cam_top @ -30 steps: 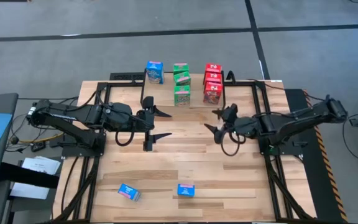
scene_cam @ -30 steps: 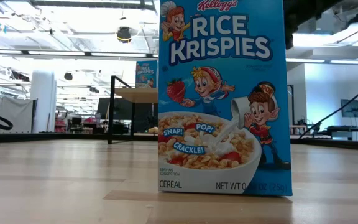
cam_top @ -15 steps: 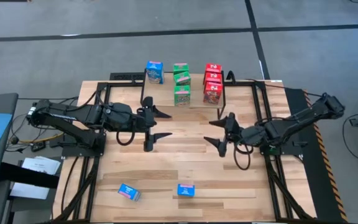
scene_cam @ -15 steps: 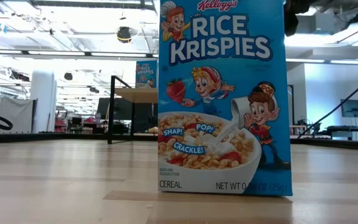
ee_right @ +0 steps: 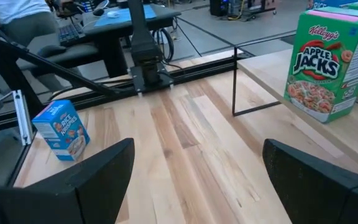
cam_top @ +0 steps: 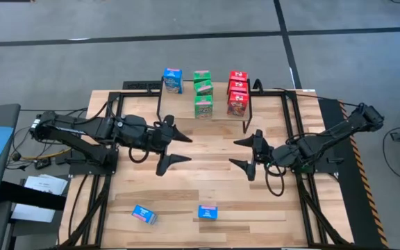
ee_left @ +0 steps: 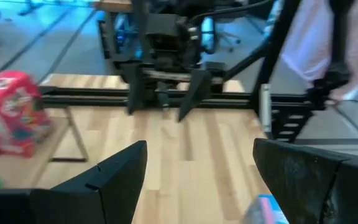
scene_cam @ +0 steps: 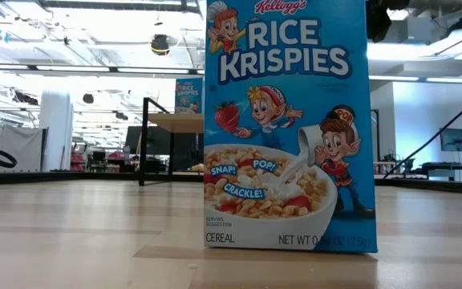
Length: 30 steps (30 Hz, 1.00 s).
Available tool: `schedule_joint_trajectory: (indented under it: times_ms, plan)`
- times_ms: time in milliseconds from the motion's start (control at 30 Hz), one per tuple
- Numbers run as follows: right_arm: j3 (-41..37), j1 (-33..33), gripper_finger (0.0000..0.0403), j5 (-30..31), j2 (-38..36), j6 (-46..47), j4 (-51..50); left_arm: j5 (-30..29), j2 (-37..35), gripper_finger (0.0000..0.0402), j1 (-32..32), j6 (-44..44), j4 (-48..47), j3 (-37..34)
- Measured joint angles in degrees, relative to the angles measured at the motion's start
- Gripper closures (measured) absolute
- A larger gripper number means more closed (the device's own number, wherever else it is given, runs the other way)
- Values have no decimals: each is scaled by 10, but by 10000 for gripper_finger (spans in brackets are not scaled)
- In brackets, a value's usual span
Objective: Stack cereal on shelf
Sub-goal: Put the right blue cereal box on the shelf aligned with the blue cereal box
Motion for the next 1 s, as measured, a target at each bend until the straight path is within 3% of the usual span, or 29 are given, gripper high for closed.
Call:
schedule_joint_trajectory:
  times_ms: [667, 1000]
  plan:
    - [0, -52, 23, 3, 0, -19, 0, 16, 0, 116, -23, 130, 13, 0]
    - [0, -71, 23, 2, 0, -21, 0, 16, 4, 105, -25, 68, 16, 0]
